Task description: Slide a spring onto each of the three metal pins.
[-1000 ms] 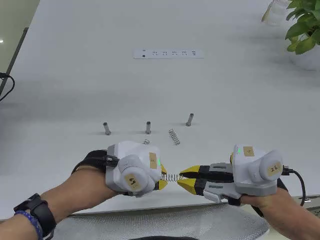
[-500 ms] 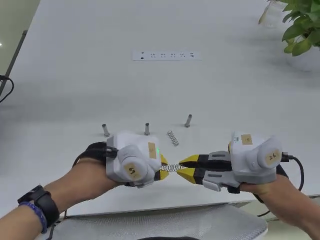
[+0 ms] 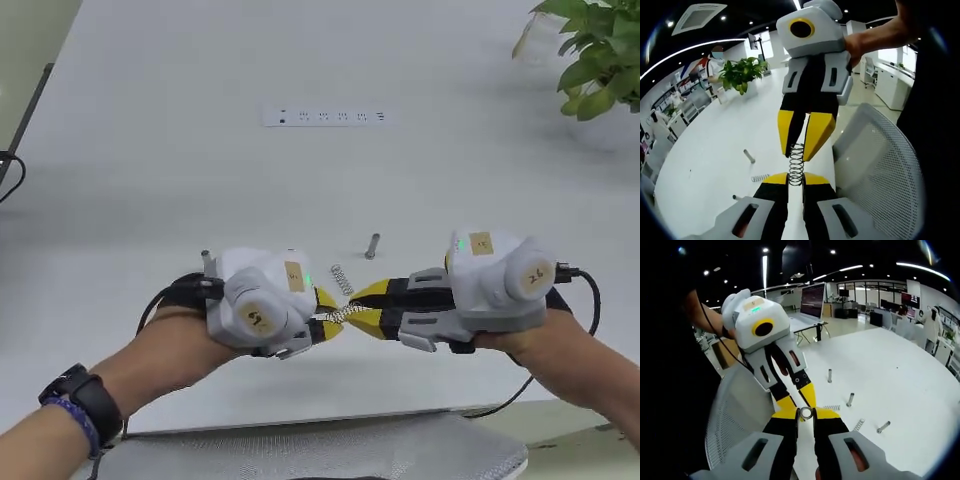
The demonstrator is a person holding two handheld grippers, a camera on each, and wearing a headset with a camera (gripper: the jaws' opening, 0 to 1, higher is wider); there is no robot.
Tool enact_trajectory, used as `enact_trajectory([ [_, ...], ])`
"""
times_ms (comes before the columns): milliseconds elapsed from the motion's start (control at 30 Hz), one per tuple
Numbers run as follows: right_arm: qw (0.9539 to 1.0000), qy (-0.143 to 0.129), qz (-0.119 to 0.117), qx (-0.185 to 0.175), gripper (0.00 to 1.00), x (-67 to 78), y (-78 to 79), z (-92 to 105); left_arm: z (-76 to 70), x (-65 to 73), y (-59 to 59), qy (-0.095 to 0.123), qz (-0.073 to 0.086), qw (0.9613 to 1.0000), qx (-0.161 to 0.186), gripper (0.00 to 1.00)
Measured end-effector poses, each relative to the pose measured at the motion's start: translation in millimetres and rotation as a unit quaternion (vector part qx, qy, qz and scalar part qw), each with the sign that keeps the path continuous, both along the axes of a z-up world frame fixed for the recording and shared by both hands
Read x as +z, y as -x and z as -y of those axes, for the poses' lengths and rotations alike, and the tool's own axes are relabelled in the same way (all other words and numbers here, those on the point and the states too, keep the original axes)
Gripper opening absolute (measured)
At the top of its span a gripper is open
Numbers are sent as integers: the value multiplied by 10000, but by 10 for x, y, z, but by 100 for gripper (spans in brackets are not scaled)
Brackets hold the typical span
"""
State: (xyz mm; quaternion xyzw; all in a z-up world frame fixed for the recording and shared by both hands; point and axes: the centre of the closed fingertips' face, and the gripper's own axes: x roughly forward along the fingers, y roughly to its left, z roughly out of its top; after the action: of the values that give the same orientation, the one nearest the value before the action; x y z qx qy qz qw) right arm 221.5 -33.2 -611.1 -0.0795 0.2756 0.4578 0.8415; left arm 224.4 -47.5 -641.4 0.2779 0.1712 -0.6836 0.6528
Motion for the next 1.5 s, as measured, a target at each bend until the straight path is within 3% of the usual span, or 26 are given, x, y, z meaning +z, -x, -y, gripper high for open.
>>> enact_trajectory([
  [300, 9980, 463, 31, 427, 9, 18, -23, 23, 64, 80, -2, 233, -104, 9997, 69, 2],
  [600, 9919, 915, -36, 878, 20, -28, 30, 91, 84, 117, 6, 335, -167, 9993, 75, 2],
  [833, 9842, 1265, 83, 1239, 23, -23, 36, 105, 91, 129, 8, 365, -195, 9991, 66, 2],
  [1000, 9734, 1659, 126, 1574, 23, -98, 61, 104, 98, 124, 22, 360, -205, 9991, 35, 2],
  [1500, 9588, 1972, 143, 2037, 13, -203, 152, 83, 139, 60, 139, 259, -202, 9993, -188, 2],
])
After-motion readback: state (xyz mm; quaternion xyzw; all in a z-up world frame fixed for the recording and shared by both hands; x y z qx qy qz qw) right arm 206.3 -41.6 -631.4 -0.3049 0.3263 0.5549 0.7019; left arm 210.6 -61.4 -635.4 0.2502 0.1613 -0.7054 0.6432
